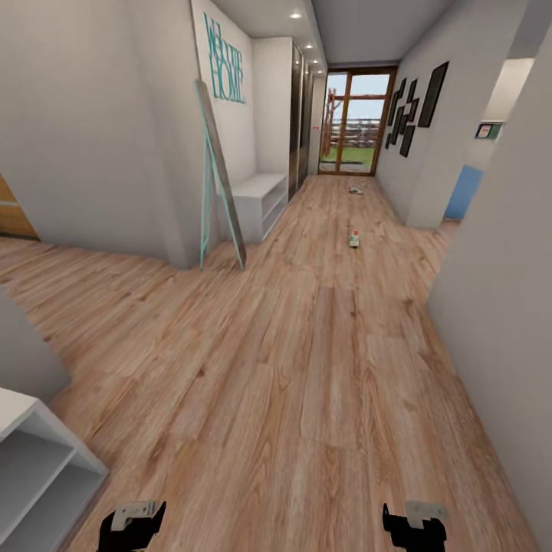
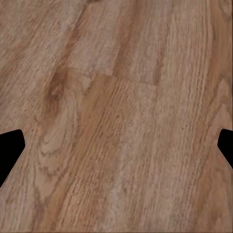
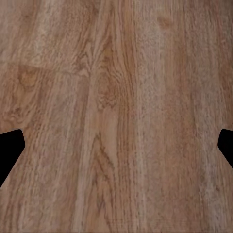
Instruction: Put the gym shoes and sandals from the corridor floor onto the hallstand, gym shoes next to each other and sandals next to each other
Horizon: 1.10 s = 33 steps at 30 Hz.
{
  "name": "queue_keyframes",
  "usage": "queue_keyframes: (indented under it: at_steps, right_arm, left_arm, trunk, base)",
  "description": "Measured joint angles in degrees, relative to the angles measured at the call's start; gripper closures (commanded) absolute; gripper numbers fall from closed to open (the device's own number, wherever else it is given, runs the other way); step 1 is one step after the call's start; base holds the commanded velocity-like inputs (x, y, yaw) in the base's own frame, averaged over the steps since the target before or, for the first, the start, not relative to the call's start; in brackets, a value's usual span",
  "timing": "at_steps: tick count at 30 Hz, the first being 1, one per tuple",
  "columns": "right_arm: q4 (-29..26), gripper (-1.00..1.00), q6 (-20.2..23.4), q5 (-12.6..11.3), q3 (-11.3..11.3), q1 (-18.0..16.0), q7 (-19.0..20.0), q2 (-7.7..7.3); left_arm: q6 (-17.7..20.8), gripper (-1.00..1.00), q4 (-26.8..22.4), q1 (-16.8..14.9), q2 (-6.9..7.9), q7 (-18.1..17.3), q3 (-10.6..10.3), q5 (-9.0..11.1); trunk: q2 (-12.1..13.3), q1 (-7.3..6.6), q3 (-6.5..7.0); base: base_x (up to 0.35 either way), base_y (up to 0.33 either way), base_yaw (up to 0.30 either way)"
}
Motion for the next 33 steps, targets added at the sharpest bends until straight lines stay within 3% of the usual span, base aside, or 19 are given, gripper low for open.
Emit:
queue_keyframes:
  at_steps: [1,3,7,9,15,17,18,21,22,25,29,33]
  right_arm:
    - [0.00,-1.00,0.00,0.00,0.00,0.00,0.01,0.00]
    - [0.00,-1.00,0.00,0.00,0.00,0.00,0.01,0.00]
    - [0.00,-1.00,0.00,0.02,0.00,0.00,0.02,0.10]
    - [0.00,-1.00,0.00,0.05,0.01,0.00,0.07,0.28]
    - [0.00,-1.00,0.00,0.07,0.00,0.00,0.08,0.34]
    - [0.00,-1.00,0.00,0.08,0.00,0.00,0.09,0.35]
    - [0.00,-1.00,0.00,0.08,0.01,0.00,0.09,0.35]
    - [0.00,-1.00,0.00,0.08,0.00,0.00,0.10,0.35]
    - [0.00,-1.00,0.00,0.08,0.00,0.00,0.11,0.35]
    - [0.00,-1.00,0.00,0.08,0.00,0.00,0.09,0.35]
    - [0.00,-1.00,0.00,0.08,0.00,0.00,0.09,0.35]
    - [0.00,-1.00,0.00,0.08,0.00,0.00,0.08,0.35]
  left_arm:
    - [-0.08,-1.00,0.02,-0.06,0.24,-0.15,-2.33,-1.98]
    - [-0.05,-1.00,0.20,-0.11,0.51,-0.24,-5.11,-4.40]
    - [0.04,-1.00,0.51,-0.04,1.05,-0.22,-9.59,-8.91]
    - [-0.04,-1.00,0.82,0.15,2.20,-0.53,-12.43,-12.06]
    - [-0.70,-1.00,1.26,0.18,4.59,-3.87,-12.89,-12.32]
    - [-0.94,-1.00,1.37,0.21,5.19,-4.34,-12.43,-11.65]
    - [-1.94,-1.00,1.84,0.56,6.17,-4.92,-10.97,-8.83]
    - [-3.35,-1.00,2.66,1.31,6.71,-5.29,-9.90,-5.49]
    - [-4.52,-1.00,3.12,1.83,6.90,-5.50,-9.42,-3.01]
    - [-5.94,-1.00,3.53,2.35,7.04,-5.86,-8.96,0.51]
    - [-7.00,-1.00,3.86,2.77,7.11,-6.18,-8.60,4.75]
    - [-7.25,-1.00,3.97,2.90,7.04,-6.20,-8.45,7.03]
  trunk:
    - [0.00,0.00,0.00]
    - [0.00,0.00,0.00]
    - [0.00,0.00,0.00]
    - [0.00,0.00,0.00]
    - [0.00,0.00,0.00]
    - [0.00,0.00,0.00]
    - [0.00,0.01,0.00]
    - [0.00,0.01,0.00]
    - [0.00,0.01,0.00]
    - [0.00,0.02,0.00]
    - [0.00,0.02,0.00]
    - [0.00,0.01,0.00]
  base:
    - [0.339,0.000,0.000]
    - [0.339,0.000,0.000]
    - [0.339,0.000,0.000]
    - [0.339,0.000,0.000]
    - [0.332,0.000,0.000]
    - [0.264,0.000,0.000]
    - [0.221,0.000,0.000]
    - [0.206,0.000,0.000]
    - [0.194,0.000,0.000]
    - [0.190,0.000,0.000]
    - [0.185,0.000,0.000]
    - [0.194,0.000,0.000]
